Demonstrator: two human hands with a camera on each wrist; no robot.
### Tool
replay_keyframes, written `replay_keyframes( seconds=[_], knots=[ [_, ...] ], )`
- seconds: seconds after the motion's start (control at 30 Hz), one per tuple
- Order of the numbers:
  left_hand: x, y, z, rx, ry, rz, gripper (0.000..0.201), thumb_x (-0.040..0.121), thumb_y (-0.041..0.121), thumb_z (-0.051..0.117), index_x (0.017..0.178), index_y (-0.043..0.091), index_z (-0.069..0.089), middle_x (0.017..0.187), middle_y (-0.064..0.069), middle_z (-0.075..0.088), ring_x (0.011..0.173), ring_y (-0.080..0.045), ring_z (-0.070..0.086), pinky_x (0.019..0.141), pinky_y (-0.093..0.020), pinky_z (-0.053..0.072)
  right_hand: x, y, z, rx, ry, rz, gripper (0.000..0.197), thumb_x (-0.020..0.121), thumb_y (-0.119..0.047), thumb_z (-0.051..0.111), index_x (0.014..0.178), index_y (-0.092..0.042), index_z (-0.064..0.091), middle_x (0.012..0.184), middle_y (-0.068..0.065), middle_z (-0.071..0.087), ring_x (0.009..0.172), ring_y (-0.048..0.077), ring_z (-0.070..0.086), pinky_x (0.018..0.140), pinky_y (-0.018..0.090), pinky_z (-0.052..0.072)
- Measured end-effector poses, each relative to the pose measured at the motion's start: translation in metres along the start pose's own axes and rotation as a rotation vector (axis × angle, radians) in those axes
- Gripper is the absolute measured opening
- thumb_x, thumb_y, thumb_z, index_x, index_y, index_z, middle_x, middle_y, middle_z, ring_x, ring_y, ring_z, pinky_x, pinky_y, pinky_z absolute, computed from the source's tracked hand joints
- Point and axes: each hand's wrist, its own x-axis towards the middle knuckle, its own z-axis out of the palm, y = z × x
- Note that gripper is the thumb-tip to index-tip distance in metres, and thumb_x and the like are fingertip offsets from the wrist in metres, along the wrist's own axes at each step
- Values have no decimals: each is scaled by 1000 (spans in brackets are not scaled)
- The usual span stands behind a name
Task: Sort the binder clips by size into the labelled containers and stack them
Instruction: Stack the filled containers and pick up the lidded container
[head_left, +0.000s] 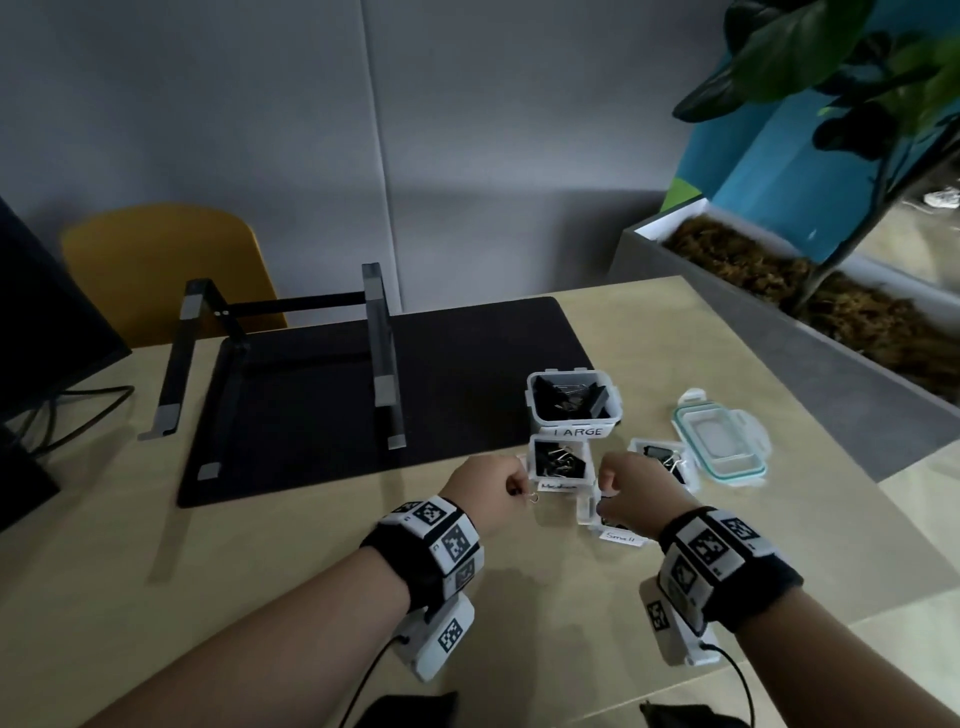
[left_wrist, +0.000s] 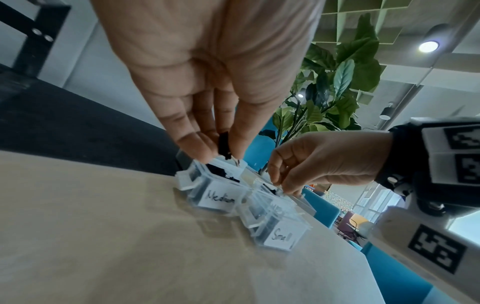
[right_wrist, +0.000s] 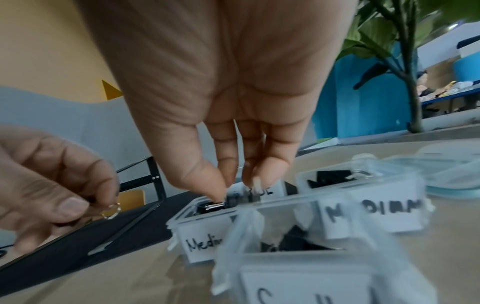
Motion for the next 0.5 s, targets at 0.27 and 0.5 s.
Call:
replay_keyframes(
  seconds=[0.27,0.5],
  knots=[
    [16,39,42,-36,3,27,8,81,14,61,86,12,67,81,2,62,78,-11,54,76,-24,47,-5,50,-18,127,79,40,14,76,-11,61,84,-19,52,95,4,57,94,24,57,80,27,44],
    [29,62,71,-153,0,18,17,81,20,66,97,13,64,85,5,58,80,-12,55,82,-28,50,1,82,-28,124,120,64,21,81,-8,57,101,-10,61,103,7,57,99,24,57,81,26,41]
  ],
)
